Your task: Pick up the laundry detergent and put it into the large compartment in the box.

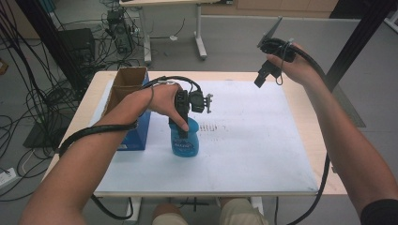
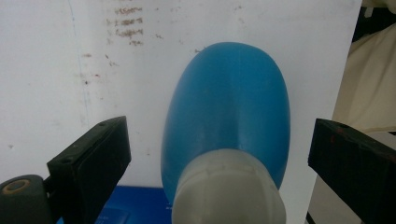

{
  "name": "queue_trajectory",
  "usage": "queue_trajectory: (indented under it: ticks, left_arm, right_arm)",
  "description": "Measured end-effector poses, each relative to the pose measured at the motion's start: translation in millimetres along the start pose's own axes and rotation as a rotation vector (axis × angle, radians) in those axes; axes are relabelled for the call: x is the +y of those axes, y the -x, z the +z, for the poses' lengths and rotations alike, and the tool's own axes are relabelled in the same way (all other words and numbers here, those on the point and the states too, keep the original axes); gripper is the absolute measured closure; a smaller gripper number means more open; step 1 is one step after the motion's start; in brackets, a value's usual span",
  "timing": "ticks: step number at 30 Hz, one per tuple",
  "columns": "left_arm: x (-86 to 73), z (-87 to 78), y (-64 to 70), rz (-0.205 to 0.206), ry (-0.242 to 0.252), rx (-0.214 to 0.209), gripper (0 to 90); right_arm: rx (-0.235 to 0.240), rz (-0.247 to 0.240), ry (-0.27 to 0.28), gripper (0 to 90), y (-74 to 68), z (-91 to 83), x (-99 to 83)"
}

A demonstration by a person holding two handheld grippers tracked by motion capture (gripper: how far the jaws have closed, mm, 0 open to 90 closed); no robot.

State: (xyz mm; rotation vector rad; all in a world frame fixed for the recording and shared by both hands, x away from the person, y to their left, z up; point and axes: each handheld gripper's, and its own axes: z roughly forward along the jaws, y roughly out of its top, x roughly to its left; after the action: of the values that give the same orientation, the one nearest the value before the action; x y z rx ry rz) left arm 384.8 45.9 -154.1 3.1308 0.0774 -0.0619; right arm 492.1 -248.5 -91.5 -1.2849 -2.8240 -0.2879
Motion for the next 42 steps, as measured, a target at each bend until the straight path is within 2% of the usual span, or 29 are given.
queue_trajectory:
  ticks: [18, 42]
  left_arm:
    - [3.0, 13.3, 0.2, 0.001, -0.022, -0.010, 6.3]
    - [1.9, 16.0, 0.4, -0.001, -0.014, -0.011, 6.2]
  right_arm:
    - [0.006, 0.000, 0.000, 5.0, 1.7, 1.0, -1.5]
    - [0.015, 0.000, 0.001, 5.0, 2.8, 2.6, -1.7]
